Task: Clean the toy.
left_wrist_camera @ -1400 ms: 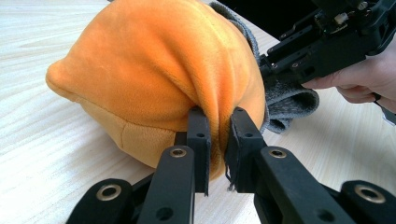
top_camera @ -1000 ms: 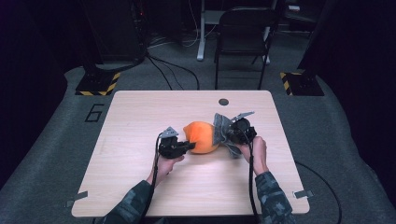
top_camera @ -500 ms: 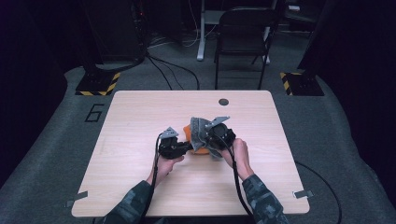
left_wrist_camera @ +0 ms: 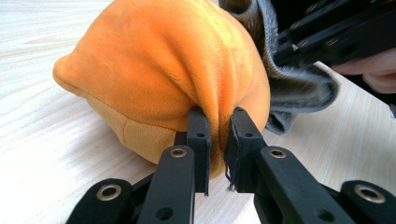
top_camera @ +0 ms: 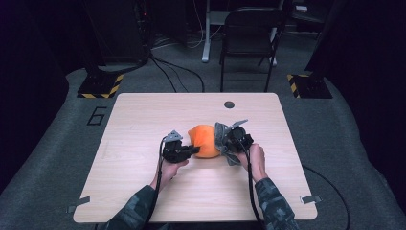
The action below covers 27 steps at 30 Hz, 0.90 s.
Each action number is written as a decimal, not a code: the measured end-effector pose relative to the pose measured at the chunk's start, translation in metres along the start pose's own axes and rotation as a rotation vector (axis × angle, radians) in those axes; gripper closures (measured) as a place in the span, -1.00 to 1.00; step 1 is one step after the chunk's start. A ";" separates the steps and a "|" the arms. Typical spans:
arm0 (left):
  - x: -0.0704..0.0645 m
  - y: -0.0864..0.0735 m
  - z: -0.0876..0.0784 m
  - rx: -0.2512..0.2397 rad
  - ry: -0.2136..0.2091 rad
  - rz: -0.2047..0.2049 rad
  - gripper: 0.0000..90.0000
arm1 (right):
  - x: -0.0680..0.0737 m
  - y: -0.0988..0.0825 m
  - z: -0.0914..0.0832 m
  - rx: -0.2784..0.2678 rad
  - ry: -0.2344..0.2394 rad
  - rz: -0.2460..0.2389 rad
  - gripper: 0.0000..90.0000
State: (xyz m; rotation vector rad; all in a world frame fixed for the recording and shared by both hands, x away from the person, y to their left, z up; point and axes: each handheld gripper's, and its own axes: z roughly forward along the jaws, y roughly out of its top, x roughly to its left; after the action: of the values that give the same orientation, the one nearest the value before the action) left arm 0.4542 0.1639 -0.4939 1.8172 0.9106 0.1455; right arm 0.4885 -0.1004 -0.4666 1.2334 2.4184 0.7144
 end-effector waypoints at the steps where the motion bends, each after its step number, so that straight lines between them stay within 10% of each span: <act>1: 0.000 0.000 0.000 0.000 0.000 0.000 0.80 | 0.000 0.000 0.000 0.000 0.000 0.000 0.75; 5: 0.002 0.000 0.000 0.000 0.001 0.000 0.80 | -0.013 -0.009 0.016 0.041 0.020 0.055 0.74; 12: 0.006 0.000 -0.001 0.002 0.005 -0.001 0.80 | -0.010 0.004 -0.019 -0.038 0.018 0.041 0.74; 22: 0.006 0.000 -0.001 0.002 0.004 -0.002 0.79 | 0.062 0.029 -0.050 -0.196 0.049 -0.182 0.74; 27: 0.005 -0.001 -0.001 0.003 0.001 -0.003 0.79 | 0.074 0.030 -0.044 -0.213 0.088 -0.199 0.74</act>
State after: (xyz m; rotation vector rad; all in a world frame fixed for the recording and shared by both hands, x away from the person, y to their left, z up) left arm 0.4569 0.1676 -0.4960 1.8190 0.9145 0.1430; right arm 0.4444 -0.0370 -0.4185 0.8831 2.4157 0.9532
